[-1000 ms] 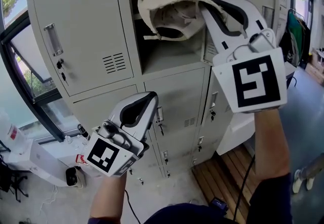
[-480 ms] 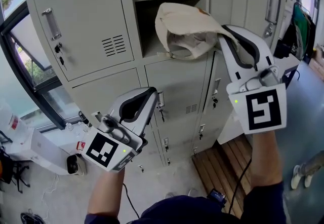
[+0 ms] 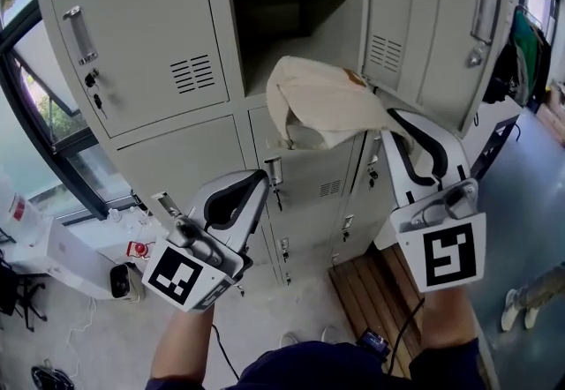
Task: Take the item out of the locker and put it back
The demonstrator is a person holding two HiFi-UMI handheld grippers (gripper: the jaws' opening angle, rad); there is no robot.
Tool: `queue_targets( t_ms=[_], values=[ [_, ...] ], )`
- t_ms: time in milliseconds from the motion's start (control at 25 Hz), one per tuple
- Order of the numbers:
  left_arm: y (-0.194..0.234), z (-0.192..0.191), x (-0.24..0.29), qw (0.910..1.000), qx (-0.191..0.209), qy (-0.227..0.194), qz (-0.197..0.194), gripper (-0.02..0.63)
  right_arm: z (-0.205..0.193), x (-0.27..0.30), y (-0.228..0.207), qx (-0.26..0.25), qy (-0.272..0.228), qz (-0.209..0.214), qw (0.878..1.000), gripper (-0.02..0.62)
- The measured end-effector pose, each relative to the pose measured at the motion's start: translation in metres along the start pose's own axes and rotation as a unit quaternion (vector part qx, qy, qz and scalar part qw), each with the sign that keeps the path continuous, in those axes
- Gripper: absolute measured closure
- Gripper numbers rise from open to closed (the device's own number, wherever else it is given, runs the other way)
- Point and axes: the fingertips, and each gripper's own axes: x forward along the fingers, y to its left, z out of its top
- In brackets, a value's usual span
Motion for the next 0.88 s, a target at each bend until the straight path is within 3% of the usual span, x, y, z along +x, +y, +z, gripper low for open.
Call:
queue_targets(
  t_ms=[880],
  values=[
    [-0.007, -0.032, 0.001, 0.9994, -0.025, 0.022, 0.01, 0.603, -0.054, -0.033, 0.042, 0.053, 0.035, 0.036, 0.997, 0.574]
  ],
)
